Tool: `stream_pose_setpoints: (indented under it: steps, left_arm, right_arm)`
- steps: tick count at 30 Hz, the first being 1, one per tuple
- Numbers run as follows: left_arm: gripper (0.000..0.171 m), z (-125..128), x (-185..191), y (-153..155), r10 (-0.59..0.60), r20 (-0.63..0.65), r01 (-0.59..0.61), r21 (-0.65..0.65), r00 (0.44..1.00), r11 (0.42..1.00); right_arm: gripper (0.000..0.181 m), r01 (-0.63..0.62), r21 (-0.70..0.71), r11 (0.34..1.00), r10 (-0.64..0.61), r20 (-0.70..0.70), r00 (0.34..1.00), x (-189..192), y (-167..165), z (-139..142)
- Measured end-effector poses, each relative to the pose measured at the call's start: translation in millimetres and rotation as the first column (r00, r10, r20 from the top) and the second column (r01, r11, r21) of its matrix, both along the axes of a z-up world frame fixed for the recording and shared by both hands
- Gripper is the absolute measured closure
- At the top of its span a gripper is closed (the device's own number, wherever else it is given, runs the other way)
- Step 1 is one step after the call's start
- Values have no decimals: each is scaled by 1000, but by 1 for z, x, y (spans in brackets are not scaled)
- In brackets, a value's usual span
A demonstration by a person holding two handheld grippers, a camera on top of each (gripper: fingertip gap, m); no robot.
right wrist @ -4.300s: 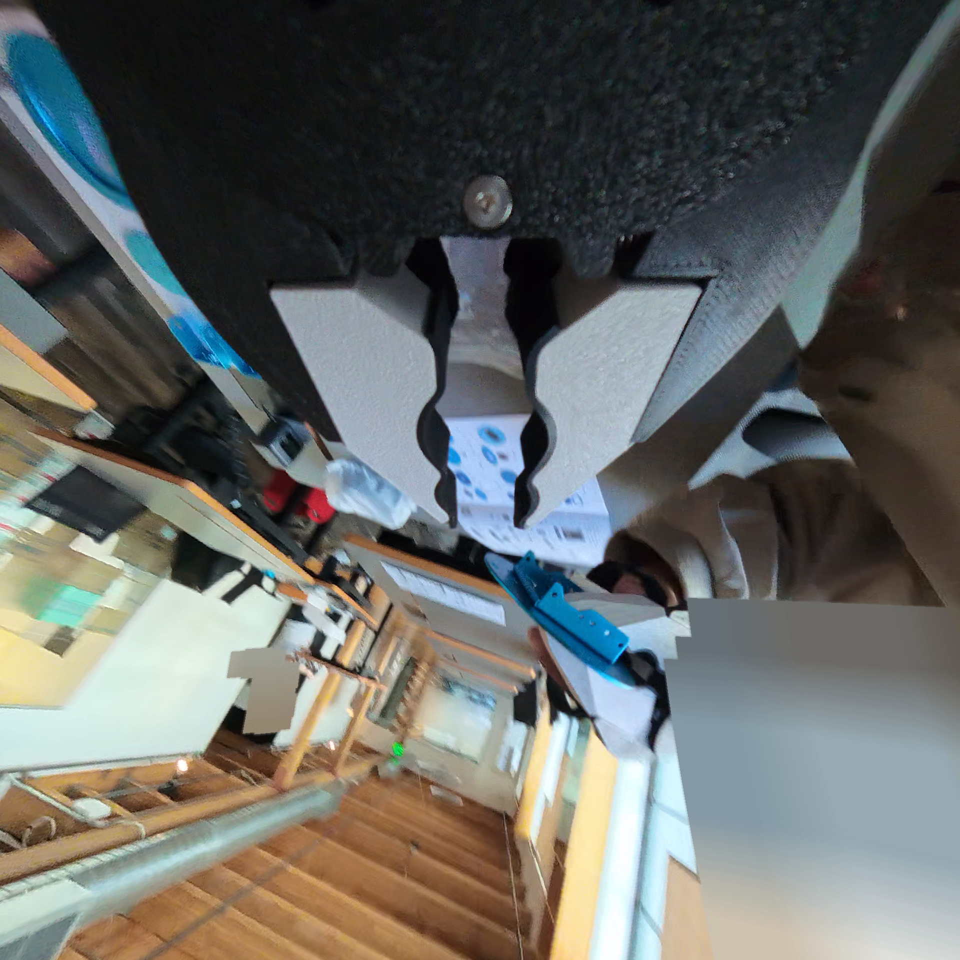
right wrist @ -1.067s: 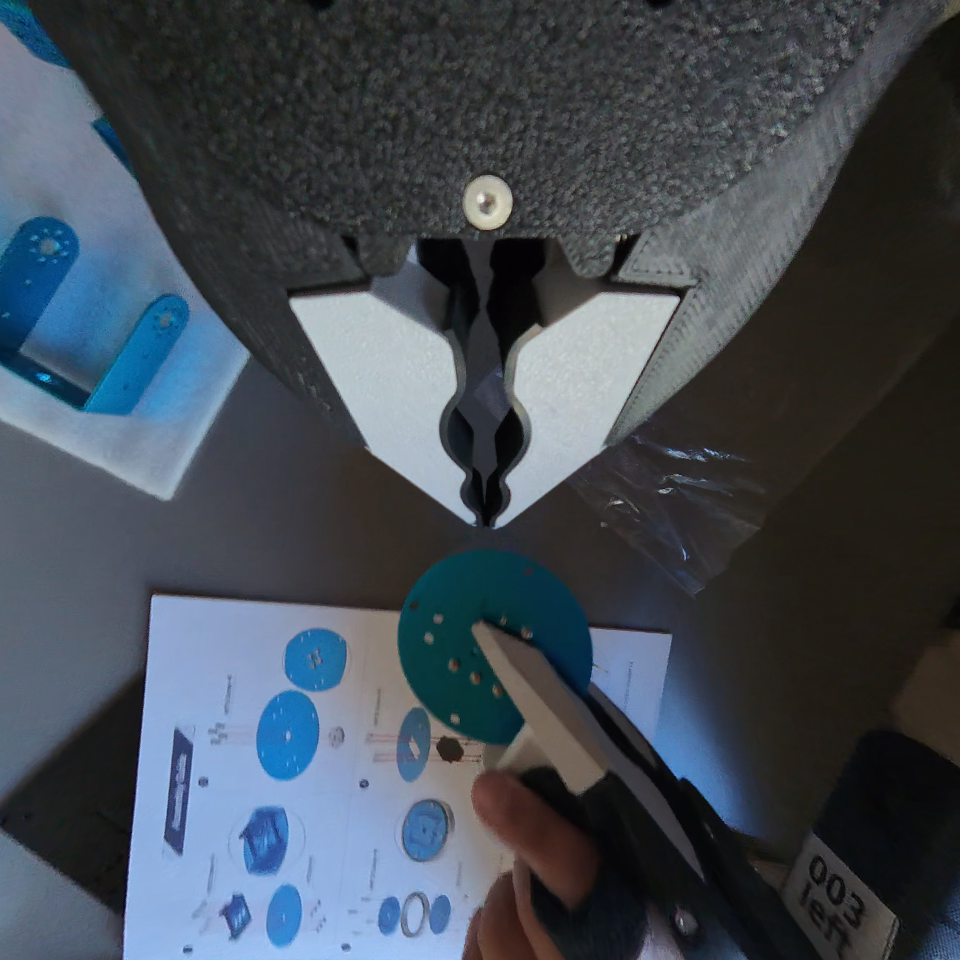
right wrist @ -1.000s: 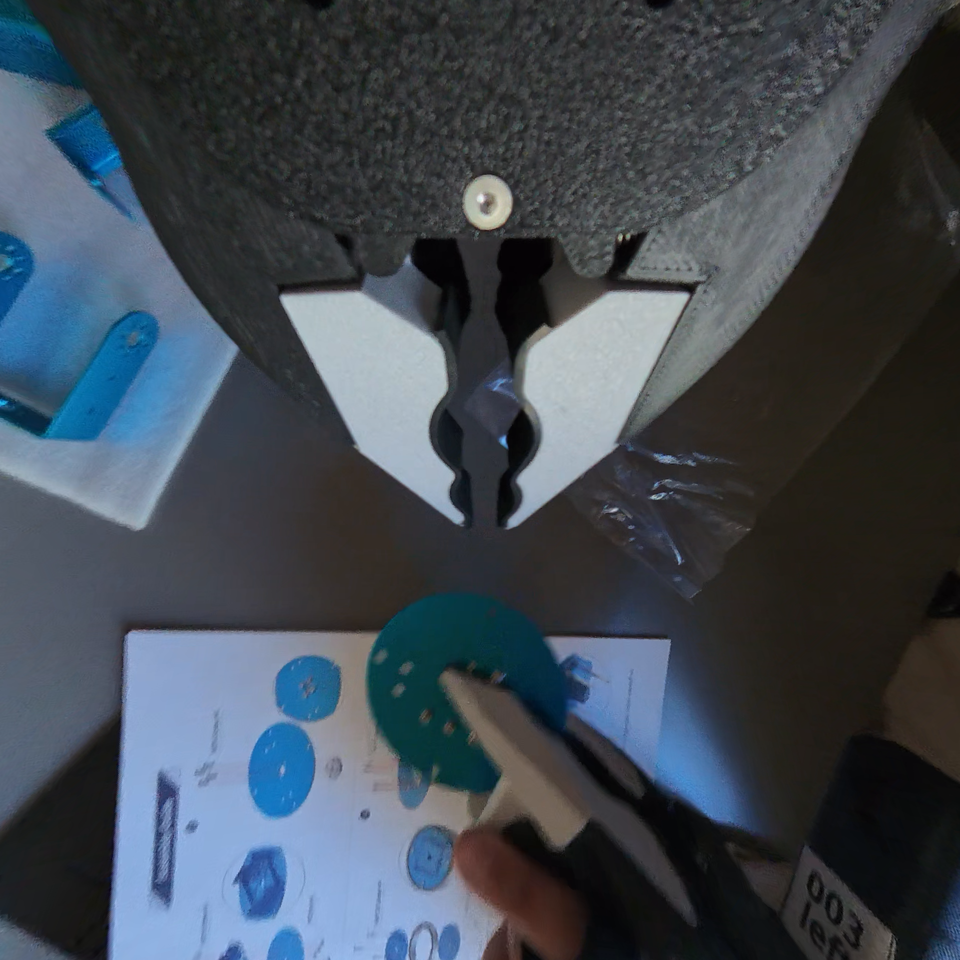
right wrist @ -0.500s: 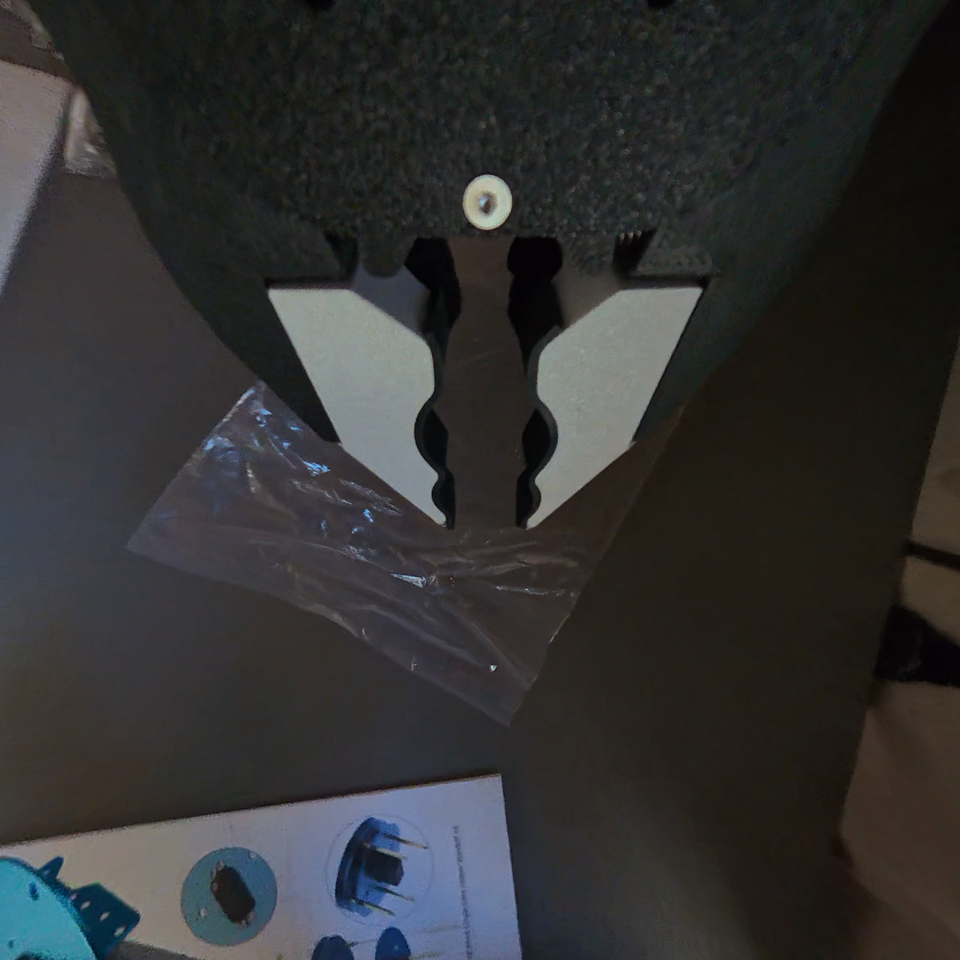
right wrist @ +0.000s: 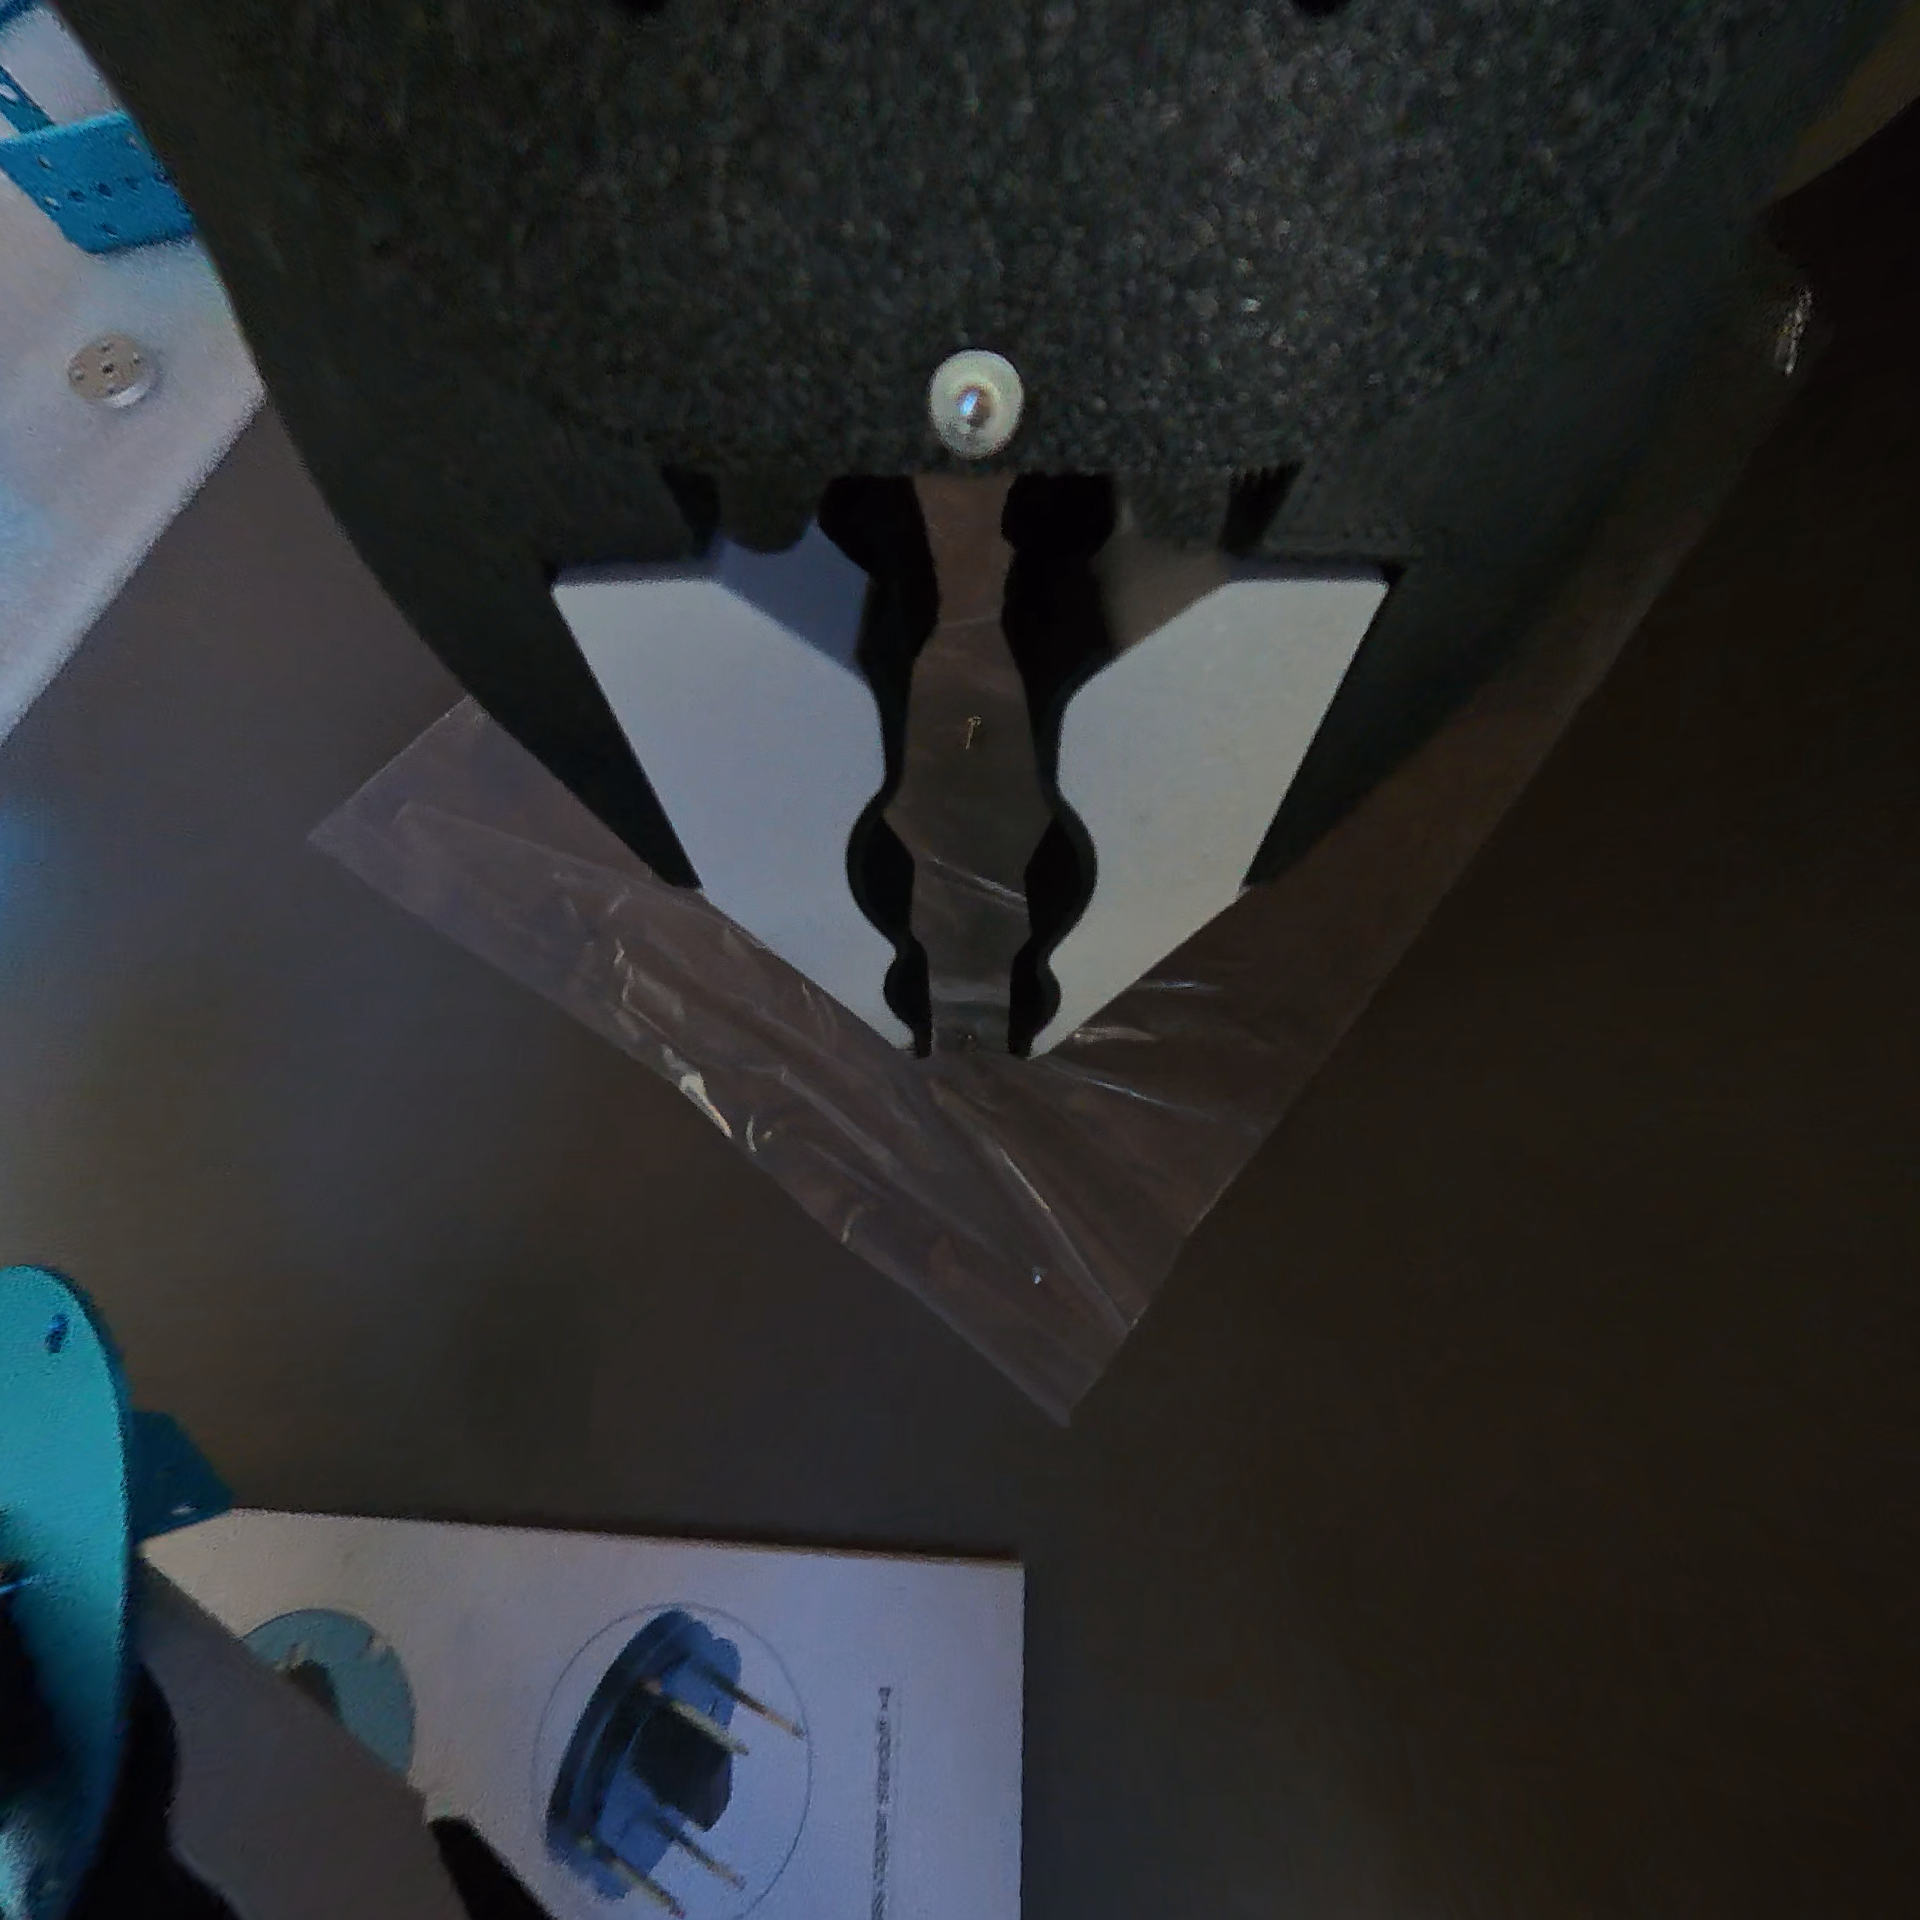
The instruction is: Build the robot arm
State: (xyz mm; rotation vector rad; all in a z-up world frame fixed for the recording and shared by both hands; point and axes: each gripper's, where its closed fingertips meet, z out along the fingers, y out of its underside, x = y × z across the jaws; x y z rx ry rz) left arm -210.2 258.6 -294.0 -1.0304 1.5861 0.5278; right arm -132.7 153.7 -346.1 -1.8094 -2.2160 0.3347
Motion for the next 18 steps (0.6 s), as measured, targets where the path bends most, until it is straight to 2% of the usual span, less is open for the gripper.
stream_pose_setpoints:
  steps: [6,18]
  left_arm:
    - [171,1,3,-3,-13,-2,13,8,1000,1000]
    - [170,3,2,-3,-11,2,11,16,1000,1000]
  right_arm:
    - [174,-18,-3,1000,18,13,1000,3,2,-4]
    - [173,-58,26,998,58,15,998,4,0,1]
